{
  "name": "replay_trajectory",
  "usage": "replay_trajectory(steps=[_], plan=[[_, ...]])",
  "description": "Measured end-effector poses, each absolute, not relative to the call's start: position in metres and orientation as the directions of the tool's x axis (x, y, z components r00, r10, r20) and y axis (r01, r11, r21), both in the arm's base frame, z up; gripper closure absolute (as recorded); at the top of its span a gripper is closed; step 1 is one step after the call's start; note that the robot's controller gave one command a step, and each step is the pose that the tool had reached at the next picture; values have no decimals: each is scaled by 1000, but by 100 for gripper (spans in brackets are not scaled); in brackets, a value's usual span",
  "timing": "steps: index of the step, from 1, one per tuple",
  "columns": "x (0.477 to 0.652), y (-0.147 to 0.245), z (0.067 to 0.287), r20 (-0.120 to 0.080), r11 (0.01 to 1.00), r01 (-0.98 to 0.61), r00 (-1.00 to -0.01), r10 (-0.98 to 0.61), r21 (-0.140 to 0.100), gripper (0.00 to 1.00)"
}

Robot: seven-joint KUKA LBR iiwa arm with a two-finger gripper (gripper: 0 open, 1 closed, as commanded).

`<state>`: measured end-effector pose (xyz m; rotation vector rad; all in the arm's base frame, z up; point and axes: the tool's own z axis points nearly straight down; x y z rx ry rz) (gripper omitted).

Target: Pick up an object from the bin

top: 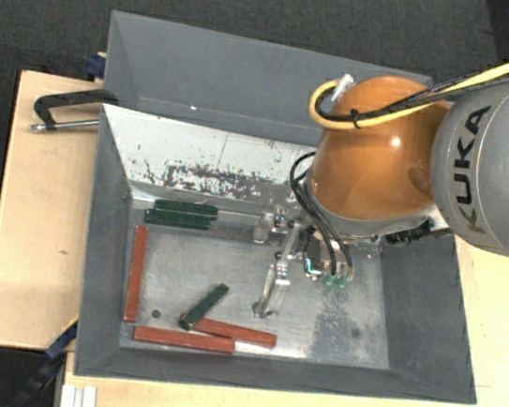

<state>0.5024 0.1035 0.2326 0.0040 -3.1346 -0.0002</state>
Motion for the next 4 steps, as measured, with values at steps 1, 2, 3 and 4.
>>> replay_trajectory(steps=[1,2,3,4], plan=[[504,103,237,-2,1000,-1,-1000,-1,1,0],[511,104,197,-10,1000,-31,-999,-31,2,0],[508,109,127,-5,1000,-20,-1000,-20,2,0],[550,114,71,-4,1000,-4,-1000,-4,3,100]])
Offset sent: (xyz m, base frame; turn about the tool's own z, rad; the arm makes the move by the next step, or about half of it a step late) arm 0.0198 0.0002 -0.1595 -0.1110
